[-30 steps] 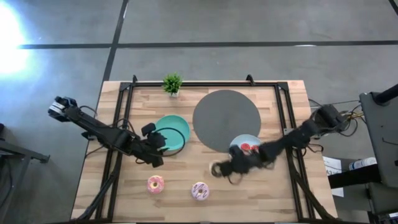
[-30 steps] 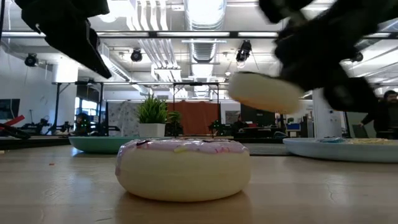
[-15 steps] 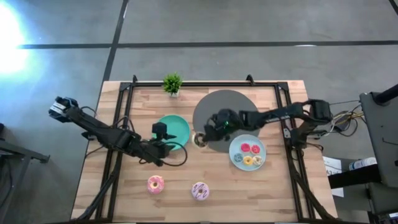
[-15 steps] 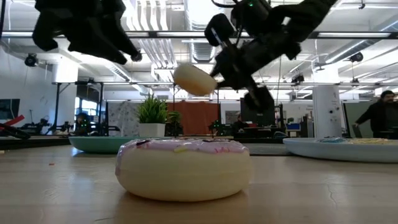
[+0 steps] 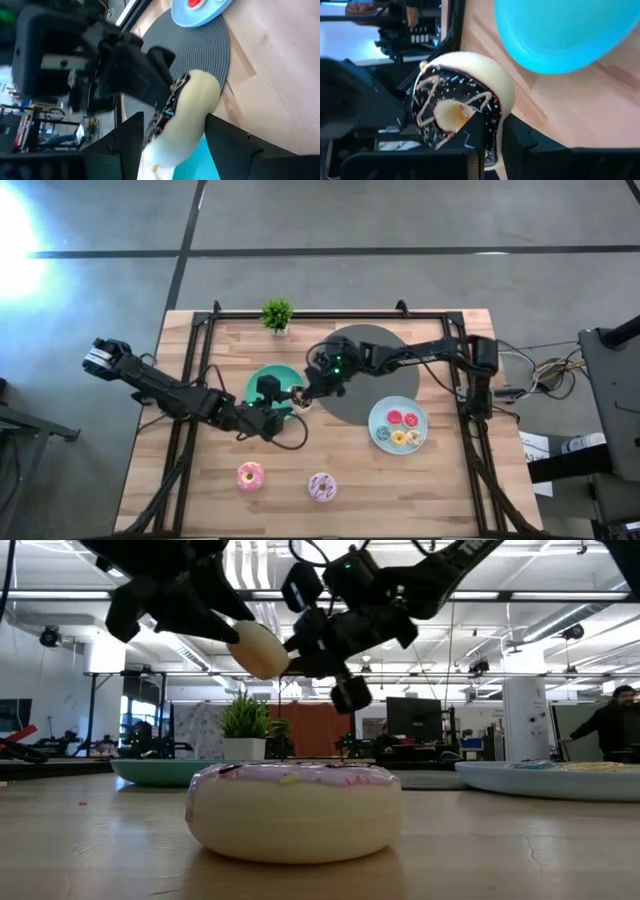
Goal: Pick & Place donuts
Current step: Put the big black donut on the blue plate
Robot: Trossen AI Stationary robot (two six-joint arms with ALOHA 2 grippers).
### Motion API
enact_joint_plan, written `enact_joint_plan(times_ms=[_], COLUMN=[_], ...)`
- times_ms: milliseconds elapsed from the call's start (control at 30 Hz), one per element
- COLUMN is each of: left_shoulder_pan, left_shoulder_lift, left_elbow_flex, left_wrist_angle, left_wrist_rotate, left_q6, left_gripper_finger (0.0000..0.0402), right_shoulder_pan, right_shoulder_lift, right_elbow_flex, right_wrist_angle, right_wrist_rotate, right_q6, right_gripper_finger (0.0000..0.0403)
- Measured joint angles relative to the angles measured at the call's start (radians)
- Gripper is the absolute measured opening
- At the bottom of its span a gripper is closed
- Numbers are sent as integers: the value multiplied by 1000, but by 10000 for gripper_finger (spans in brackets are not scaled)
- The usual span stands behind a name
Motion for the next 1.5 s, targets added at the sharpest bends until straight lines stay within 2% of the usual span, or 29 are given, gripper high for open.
enact_joint_plan(times_ms=[233,433,533,633,700,833,900,1100,1233,1433,1500], left_shoulder_pan=[0,2,5,9,11,13,16,18,25,97,119], left_shoulder_lift=[0,0,0,0,0,0,0,0,0,6,10], left_elbow_flex=[0,0,0,0,0,-1,-10,-80,-144,-230,-245], left_wrist_angle=[-91,-156,-154,-154,-156,-179,-199,-239,-240,-240,-245], left_wrist_rotate=[1,-1,-12,-18,-18,-12,-7,5,34,183,191], left_q6=[29,23,23,14,5,-22,-54,-172,-239,-360,-416], left_gripper_finger=[181,176,154,114,81,22,9,20,29,41,50], right_shoulder_pan=[-8,-18,-19,-18,-17,-17,-18,-28,-27,-30,-29], right_shoulder_lift=[57,52,50,52,52,52,51,41,5,-81,-99], right_elbow_flex=[75,83,84,84,84,85,85,85,87,88,88], right_wrist_angle=[-1,3,3,1,-28,-74,-81,-144,-217,-339,-373], right_wrist_rotate=[-94,-108,-119,-117,-76,5,35,49,108,211,237], right_q6=[4,6,4,-10,-28,-65,-76,-118,-173,-249,-267], right_gripper_finger=[34,34,34,35,42,83,112,200,246,285,290])
